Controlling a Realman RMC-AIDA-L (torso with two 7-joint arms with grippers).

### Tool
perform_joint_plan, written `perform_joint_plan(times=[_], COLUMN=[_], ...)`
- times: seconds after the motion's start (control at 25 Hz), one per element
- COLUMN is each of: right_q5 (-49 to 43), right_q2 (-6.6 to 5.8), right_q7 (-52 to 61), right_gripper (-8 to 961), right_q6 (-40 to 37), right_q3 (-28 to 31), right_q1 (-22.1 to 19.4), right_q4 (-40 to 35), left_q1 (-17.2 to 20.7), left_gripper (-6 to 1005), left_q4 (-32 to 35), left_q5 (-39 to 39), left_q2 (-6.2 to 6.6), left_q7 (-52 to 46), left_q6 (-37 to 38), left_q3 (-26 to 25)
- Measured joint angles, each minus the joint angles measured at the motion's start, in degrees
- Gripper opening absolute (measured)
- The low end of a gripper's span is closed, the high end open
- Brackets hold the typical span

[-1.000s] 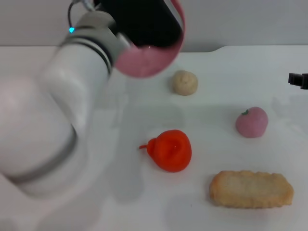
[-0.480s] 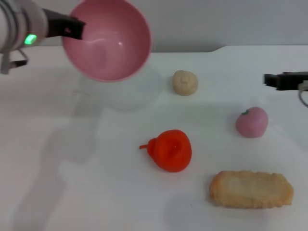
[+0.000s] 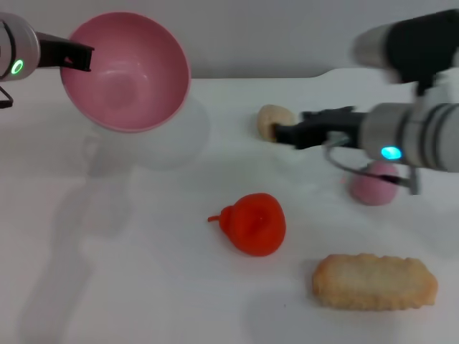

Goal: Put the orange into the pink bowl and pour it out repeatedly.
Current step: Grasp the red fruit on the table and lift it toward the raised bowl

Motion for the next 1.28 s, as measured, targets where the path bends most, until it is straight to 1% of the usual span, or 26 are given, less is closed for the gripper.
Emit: perform_joint_plan(times=[0.12,0.28,0.56,0.76,1.08,1.28], right_q5=[1.89,6.08,7.24,8.84,10.50,12.18], right_q2=[0.10,0.12,0.35,0.42,0.35,0.24], right_q7=[0.04,0.09,1.59,1.73,1.74,1.48], right_gripper=[642,691,778,777,778,765], right_q6=[-2.26,-4.97,-4.89,-4.93,-4.89,-4.88], right_q3=[-3.90,-7.53,-10.21,-10.71,-11.66,-12.27], right_q1=[3.97,6.50,6.27,6.21,6.94,7.64], right_q4=[4.29,7.88,9.85,12.80,13.69,14.87], left_q1=[-0.92,-1.74,-3.06,-3.89,-5.17,-5.28], left_gripper=[45,45,45,45,45,46], left_q4=[-1.37,-2.44,-4.11,-4.45,-4.53,-4.55], left_q5=[1.24,2.93,3.08,3.07,3.05,3.05], left_q2=[0.01,-0.02,0.00,0.02,0.03,0.03], left_q7=[-0.24,-0.40,-0.01,0.19,0.29,0.29], left_q6=[0.08,0.20,0.41,0.45,0.59,0.59], left_q3=[-0.04,-0.08,-0.72,-0.76,-0.77,-0.66])
